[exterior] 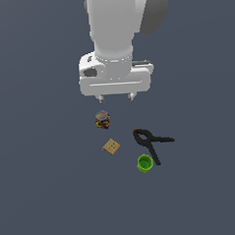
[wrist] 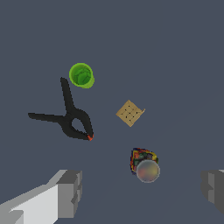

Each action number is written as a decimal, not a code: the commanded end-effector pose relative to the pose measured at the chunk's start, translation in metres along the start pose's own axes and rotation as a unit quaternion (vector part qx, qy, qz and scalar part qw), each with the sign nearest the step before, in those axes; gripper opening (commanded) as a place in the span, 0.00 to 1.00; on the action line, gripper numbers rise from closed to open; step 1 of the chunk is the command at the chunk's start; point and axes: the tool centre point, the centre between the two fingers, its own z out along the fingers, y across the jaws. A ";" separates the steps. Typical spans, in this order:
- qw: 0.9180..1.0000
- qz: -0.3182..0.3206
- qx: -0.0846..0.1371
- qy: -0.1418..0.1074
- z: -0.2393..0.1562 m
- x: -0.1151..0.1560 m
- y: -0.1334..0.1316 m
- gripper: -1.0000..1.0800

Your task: Pick up a designated object from a clutter of objects.

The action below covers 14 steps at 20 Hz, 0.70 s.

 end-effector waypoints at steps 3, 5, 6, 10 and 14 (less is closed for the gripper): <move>1.000 -0.001 0.000 -0.001 0.001 0.000 0.000 0.96; 1.000 -0.005 -0.001 -0.004 0.003 -0.001 0.001 0.96; 1.000 -0.008 -0.001 -0.006 0.005 -0.001 0.001 0.96; 1.000 -0.020 -0.003 -0.014 0.013 -0.003 0.003 0.96; 1.000 -0.023 -0.004 -0.016 0.014 -0.004 0.004 0.96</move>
